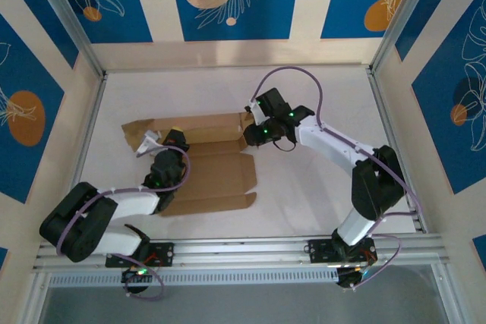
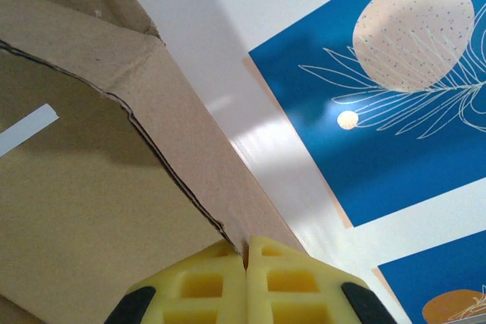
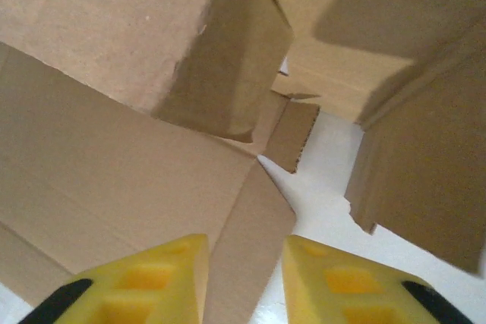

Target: Fold the paper box

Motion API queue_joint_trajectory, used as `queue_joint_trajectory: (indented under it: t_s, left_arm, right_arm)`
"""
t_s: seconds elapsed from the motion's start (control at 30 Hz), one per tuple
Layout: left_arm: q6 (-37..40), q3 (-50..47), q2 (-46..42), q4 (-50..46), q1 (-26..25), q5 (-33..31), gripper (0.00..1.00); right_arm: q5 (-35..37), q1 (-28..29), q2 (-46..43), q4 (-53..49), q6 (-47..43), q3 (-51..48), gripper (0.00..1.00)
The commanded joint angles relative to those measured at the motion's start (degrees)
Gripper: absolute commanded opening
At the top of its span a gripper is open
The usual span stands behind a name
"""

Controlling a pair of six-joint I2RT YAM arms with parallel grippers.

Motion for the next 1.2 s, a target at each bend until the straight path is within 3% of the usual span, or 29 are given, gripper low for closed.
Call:
queue_joint_trajectory:
  t_s: [0.0, 0.13, 0.33, 0.6, 0.73, 0.83, 0.87, 0.93, 1.17]
  left_arm:
    - [2.9, -1.2, -1.9, -2.0, -0.6, -1.3, 0.0]
    - [3.0, -1.3, -2.8, -3.9, -0.5, -1.5, 0.0]
    - [3.4, -1.2, -3.5, -4.6, -0.5, -1.5, 0.0]
    - [3.1, -0.9, -4.4, -6.4, -0.4, -2.1, 0.0]
    - [2.4, -1.1, -3.2, -5.1, -0.4, -1.4, 0.0]
    - [2.4, -1.3, -2.7, -4.3, -0.4, -1.2, 0.0]
    - [2.4, -1.3, -2.8, -4.5, -0.4, -1.2, 0.0]
    - [2.3, -1.3, -3.0, -4.7, -0.4, -1.1, 0.0]
    - [2.3, -1.1, -1.8, -3.8, -0.4, -1.1, 0.0]
  right_arm:
    - [9.7, -0.1, -8.4, 6.7, -7.4, -4.2, 0.45]
    - [10.4, -1.6, -9.1, 13.2, -20.1, -5.7, 0.57]
    - [1.5, -5.3, 2.7, -3.6, -29.6, 9.5, 0.58]
    - [-7.3, -5.8, 7.8, -9.1, -31.4, 13.0, 0.56]
    - [-7.8, -5.9, 10.0, -8.2, -33.5, 13.8, 0.57]
    - [-3.9, -5.8, 12.7, -8.0, -36.6, 15.5, 0.58]
    - [-2.3, -5.9, 13.6, -8.0, -37.5, 16.1, 0.66]
    - [-1.4, -6.3, 15.0, -8.2, -39.0, 17.3, 0.68]
    - [-7.4, -5.6, 15.4, -8.7, -42.6, 19.6, 0.64]
